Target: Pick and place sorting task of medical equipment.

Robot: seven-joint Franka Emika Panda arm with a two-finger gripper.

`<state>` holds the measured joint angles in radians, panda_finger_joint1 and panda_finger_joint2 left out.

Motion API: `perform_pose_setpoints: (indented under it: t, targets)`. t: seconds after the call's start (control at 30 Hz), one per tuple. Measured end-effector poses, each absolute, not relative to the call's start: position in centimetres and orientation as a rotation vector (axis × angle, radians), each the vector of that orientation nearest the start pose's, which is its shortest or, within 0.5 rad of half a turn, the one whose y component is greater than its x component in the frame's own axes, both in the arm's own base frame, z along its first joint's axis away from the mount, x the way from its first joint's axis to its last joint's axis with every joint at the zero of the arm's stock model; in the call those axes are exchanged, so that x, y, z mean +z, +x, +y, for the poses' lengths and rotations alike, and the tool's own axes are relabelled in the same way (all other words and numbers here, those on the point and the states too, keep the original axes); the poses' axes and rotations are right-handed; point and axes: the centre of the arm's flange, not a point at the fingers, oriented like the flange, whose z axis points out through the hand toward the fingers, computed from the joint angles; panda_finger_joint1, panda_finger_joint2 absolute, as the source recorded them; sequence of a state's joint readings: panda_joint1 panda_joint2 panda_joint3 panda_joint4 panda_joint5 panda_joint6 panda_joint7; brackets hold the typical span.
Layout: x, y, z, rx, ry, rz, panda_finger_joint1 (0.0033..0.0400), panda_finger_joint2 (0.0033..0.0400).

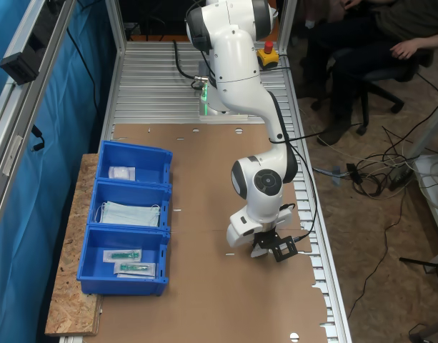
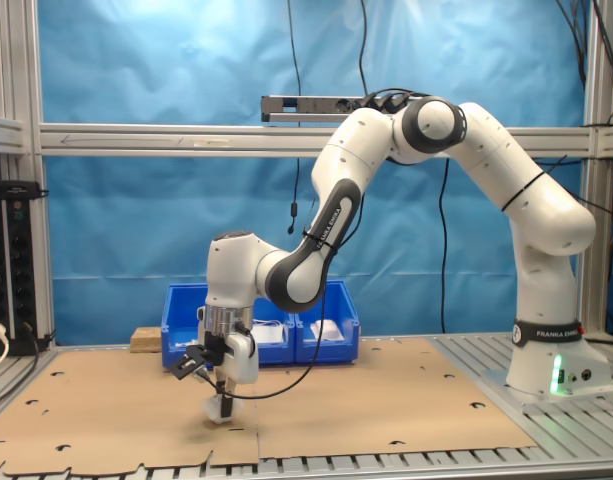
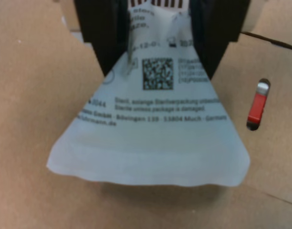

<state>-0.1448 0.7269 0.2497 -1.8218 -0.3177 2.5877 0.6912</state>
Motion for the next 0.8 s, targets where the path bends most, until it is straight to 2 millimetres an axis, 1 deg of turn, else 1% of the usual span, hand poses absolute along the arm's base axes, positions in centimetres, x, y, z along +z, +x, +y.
perform_pose_setpoints:
  t: [0.3, 0.43, 0.47, 0.5, 0.63, 0.8]
  targets:
    - [15.8, 64.9, 6.4, -0.133, -3.062, 0.601, 0.0088, 0.0088]
    - [17.1, 65.2, 6.3, -0.164, -3.060, 0.600, 0.0088, 0.0088]
    - [17.6, 65.3, 6.3, -0.174, -3.060, 0.600, 0.0088, 0.0088]
    - [18.7, 65.5, 6.2, -0.199, -3.059, 0.601, 0.0088, 0.0088]
    - [21.5, 66.0, 5.8, -0.259, -3.059, 0.608, 0.0089, 0.0089]
    - [25.6, 66.5, 4.8, -0.328, -3.067, 0.629, 0.0089, 0.0089]
